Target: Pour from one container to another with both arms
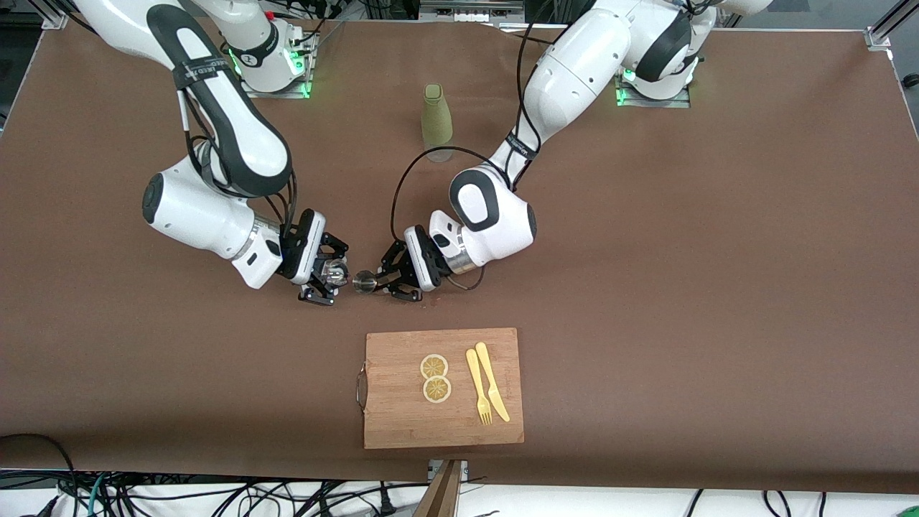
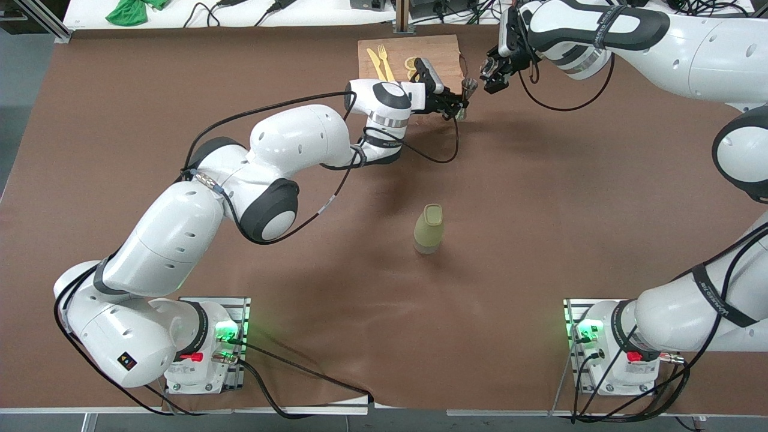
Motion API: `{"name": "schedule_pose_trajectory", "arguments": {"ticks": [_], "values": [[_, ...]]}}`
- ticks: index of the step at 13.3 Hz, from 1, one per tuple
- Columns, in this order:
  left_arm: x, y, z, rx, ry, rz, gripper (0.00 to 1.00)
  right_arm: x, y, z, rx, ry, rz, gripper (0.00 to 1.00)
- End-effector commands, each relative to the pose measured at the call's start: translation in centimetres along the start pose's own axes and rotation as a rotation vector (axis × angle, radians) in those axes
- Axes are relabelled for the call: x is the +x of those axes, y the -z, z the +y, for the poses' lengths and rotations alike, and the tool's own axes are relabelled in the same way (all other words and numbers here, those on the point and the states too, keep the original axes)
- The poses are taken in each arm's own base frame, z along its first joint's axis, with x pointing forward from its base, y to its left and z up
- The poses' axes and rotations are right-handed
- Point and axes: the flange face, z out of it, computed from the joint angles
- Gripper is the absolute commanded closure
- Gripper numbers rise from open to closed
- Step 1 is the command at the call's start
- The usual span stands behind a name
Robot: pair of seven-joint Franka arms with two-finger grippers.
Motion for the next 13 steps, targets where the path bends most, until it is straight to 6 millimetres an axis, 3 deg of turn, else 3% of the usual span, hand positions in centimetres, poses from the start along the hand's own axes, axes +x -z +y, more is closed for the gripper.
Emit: {"name": "schedule_pose_trajectory", "arguments": {"ticks": [1,13], "values": [[0.70,-0.31,0.12,0.014,0.007,0.022,1.00,0.91,0.64,-0.04,-0.002,-0.008,-0.015,1.00],[0.70,-0.31,0.12,0.014,0.005,0.022,1.00,1.23,0.01,-0.35,0.008,0.036,-0.043,1.00]]}}
